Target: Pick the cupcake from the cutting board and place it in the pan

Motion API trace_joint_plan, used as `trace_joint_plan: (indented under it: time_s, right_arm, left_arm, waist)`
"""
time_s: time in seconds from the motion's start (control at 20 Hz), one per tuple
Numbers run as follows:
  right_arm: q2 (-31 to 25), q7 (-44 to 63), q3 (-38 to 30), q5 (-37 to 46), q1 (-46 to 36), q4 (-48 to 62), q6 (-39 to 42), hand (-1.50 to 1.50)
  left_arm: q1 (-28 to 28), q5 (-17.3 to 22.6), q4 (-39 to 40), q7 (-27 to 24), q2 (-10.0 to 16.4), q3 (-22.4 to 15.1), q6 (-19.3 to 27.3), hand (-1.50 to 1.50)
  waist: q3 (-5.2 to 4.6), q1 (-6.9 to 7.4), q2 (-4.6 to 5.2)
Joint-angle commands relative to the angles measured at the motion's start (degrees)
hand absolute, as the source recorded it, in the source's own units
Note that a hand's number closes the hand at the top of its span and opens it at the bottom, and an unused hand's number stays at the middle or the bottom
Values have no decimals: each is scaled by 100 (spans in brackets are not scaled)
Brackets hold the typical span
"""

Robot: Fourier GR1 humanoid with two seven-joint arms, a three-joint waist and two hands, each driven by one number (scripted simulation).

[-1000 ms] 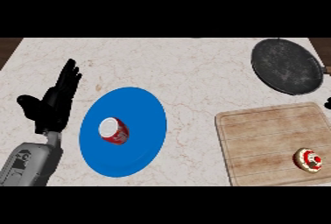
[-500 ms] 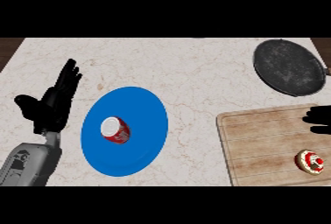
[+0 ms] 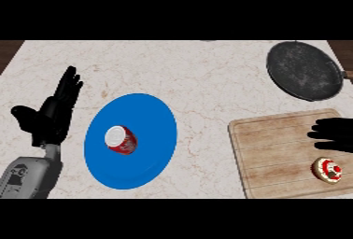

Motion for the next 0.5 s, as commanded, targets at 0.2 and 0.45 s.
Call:
trace_joint_plan:
  time_s: [0.2, 0.45]
  right_arm:
    - [583, -377, -1, 1173, -298, 464, 79, -150]
    - [353, -273, -154, 1362, 16, -17, 85, -150]
  left_arm:
    - [45, -114, -271, 269, -51, 141, -30, 0]
    - [82, -107, -480, 378, -3, 280, -140, 0]
  waist:
    - [-2, -56, -14]
    - [-3, -104, -29]
